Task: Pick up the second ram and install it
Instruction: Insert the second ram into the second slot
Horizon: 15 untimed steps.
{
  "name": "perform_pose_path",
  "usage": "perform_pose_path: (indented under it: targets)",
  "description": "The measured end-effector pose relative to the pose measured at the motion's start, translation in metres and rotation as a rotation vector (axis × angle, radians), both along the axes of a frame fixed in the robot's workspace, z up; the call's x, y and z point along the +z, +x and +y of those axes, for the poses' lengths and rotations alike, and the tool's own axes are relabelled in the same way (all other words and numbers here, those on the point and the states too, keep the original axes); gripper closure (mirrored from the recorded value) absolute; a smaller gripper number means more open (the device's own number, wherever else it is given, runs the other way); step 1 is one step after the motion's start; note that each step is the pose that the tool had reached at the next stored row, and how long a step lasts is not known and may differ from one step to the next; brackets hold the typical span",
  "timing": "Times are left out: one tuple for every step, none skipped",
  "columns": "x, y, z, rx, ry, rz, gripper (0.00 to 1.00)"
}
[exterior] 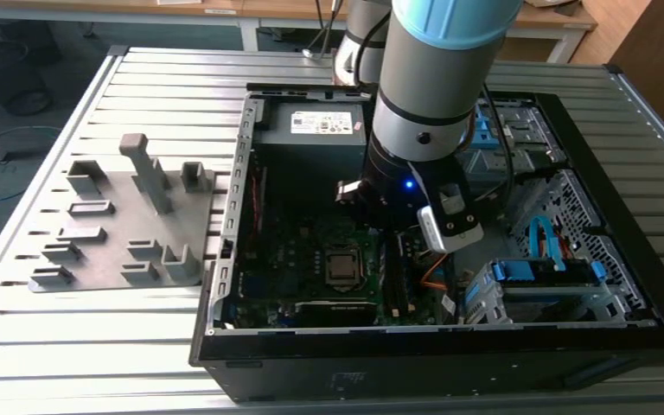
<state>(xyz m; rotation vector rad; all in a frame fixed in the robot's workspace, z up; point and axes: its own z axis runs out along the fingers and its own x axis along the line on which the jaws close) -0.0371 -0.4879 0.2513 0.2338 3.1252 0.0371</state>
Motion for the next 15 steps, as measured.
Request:
perform_pose_path:
  targets:
    - [0.0, 0.0, 0.0, -0.003, 0.0, 0.0, 0.86]
    - [0.0, 0.0, 0.0, -0.006, 0.0, 0.0, 0.86]
    - [0.0, 0.0, 0.0, -0.007, 0.0, 0.0, 0.86]
    - [0.0, 0.0, 0.0, -0.007, 0.0, 0.0, 0.86]
    - [0.0, 0.0, 0.0, -0.007, 0.0, 0.0, 0.86]
    - [0.0, 0.0, 0.0, -0.007, 0.0, 0.0, 0.86]
    - [0.0, 0.0, 0.0, -0.007, 0.0, 0.0, 0.86]
    - [-0.0001, 0.0, 0.0, -0.007, -0.0003, 0.0, 0.86]
    - [-0.0003, -0.0002, 0.0001, -0.008, -0.0003, 0.0, 0.86]
    - [-0.0009, -0.0004, 0.0001, -0.008, -0.0001, -0.0001, 0.86]
    - [-0.0017, -0.0004, 0.0001, -0.009, -0.0002, 0.0, 0.86]
    - [-0.0028, -0.0004, 0.0, -0.01, -0.0004, 0.0, 0.86]
    - [-0.0042, -0.0004, 0.0, -0.012, -0.0003, 0.0, 0.86]
    - [-0.0055, -0.0004, 0.0, -0.014, -0.0003, 0.0, 0.86]
    - [-0.0065, -0.0004, 0.0, -0.016, -0.0003, 0.0, 0.86]
